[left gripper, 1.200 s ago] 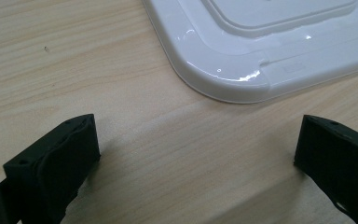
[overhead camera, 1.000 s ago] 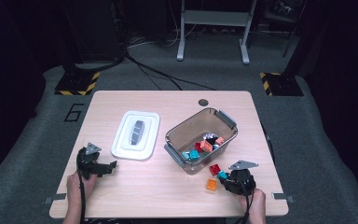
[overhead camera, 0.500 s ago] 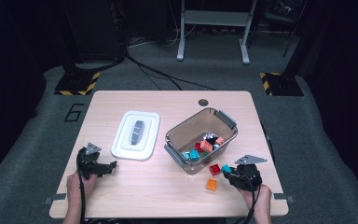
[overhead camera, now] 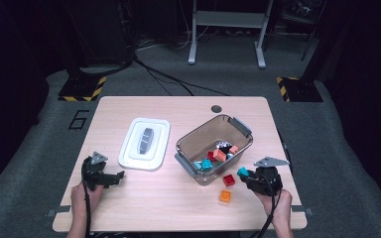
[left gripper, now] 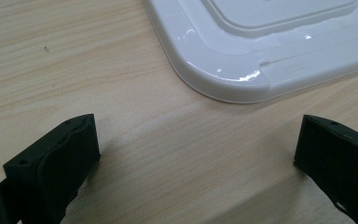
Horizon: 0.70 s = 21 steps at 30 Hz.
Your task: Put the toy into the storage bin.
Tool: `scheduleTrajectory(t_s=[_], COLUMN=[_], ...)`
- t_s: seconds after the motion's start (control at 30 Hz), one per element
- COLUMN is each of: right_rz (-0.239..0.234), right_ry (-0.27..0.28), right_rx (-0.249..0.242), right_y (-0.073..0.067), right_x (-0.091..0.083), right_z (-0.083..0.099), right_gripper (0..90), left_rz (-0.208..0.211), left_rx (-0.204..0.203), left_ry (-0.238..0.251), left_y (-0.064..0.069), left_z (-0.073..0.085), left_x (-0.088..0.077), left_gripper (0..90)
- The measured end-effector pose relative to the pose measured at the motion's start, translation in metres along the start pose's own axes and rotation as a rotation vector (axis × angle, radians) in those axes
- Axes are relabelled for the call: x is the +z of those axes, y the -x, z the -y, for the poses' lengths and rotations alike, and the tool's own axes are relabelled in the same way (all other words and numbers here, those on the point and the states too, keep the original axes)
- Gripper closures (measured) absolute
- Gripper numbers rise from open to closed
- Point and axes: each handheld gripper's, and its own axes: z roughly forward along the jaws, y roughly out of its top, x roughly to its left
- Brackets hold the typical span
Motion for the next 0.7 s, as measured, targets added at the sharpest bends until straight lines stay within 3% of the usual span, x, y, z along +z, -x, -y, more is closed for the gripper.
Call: scheduleTrajectory(t_s=[0.7], right_rz=[0.012], right_ry=[0.023], right_rx=[-0.013], right_y=[0.003], right_x=[-0.028], right_z=[-0.032], right_gripper=[68.3], left_rz=[0.0], left_rx=[0.0], left_ry=[0.0], left_y=[0.0], left_z=[0.0], left_x=[0.0], left_gripper=[0.0])
